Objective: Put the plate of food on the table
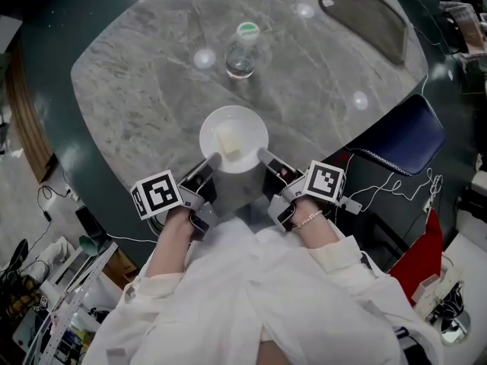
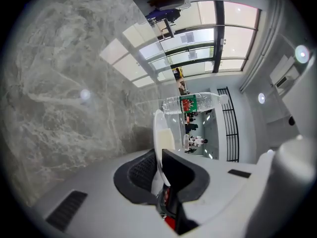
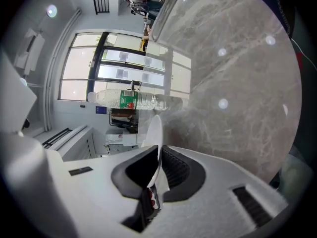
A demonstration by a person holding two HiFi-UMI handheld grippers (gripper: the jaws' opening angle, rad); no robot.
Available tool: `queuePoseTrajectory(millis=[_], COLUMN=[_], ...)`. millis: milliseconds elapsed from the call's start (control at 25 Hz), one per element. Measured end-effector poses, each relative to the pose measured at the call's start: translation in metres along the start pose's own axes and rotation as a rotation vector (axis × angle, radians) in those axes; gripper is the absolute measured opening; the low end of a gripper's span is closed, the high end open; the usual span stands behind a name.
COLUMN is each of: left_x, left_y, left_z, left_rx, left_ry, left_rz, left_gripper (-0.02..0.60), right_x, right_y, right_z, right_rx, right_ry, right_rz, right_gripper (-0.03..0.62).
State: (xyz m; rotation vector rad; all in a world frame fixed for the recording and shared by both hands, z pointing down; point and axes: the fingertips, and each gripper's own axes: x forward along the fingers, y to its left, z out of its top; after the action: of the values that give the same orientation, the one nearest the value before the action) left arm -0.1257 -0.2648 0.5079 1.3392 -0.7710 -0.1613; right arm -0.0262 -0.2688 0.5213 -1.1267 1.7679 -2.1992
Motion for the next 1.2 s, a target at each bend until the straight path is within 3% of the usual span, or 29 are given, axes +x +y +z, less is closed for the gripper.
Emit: queuePoseTrajectory(millis=[120,320,480,680,1200], left_x=[0.005,0.008,0.008,0.009,0.027], left_y=[0.006,0.010,0.013,0.019,0.025], left_z=[0.000,0.003,0.002,-0.001,0.020], left_rx=[-0.029,-0.007,-0.021,-0.027,0.012], left_ry=[0.009,0.020,0.015,0.014,0.004], left_rz=[0.013,0.018,0.033,0.063,0.115], left_gripper=[0.025,0.025,0.026,0.026,0.028], right_x=[0.004,0.007,0.006,0.013,0.033], right_y=[-0.008,-0.009,-0.012,-0.005,-0.005], right_z=[0.001,0.002,0.002,0.004,0.025], right_rx=[0.013,0.009,-0.019,-0.079,-0.187], right_ry=[0.006,0.024,0.038,0.043,0.041], right_rz=[-0.024,-0.038,-0.068,-0.023,-0.085], right_gripper=[0.011,0.011,0.011,0.011,0.012])
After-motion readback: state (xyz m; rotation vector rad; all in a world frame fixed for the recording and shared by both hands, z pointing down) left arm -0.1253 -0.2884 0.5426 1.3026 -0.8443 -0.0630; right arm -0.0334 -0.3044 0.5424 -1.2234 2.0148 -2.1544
